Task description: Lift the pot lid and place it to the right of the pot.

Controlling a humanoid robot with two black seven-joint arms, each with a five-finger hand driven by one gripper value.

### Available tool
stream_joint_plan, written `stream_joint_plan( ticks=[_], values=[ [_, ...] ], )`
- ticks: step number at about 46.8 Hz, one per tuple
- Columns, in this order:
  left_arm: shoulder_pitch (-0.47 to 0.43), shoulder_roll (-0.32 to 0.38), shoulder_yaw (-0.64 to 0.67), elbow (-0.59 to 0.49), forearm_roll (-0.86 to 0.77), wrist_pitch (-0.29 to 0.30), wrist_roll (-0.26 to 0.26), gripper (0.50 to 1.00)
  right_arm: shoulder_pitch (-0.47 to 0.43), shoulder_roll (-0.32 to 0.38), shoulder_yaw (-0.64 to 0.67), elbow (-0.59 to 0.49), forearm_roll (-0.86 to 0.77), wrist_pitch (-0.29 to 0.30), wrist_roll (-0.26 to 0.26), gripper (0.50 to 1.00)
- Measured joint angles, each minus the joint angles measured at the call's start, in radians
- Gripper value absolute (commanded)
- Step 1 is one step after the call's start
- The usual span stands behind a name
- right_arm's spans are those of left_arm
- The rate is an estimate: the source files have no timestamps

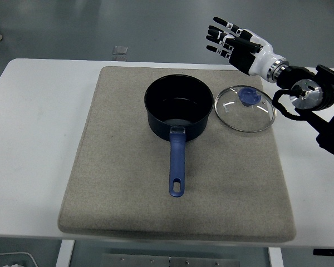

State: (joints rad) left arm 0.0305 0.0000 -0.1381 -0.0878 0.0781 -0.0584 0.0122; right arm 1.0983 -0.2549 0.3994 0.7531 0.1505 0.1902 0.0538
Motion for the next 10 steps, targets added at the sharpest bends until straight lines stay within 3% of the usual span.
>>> stream_joint_plan(
  ticks=[10],
  values=[
    [0.000, 0.000, 0.000, 0.000, 0.000, 0.000, 0.000, 1.000, -0.011, 0.030, 0.021, -0.006, -0.001, -0.002, 0.000, 0.907]
  ],
)
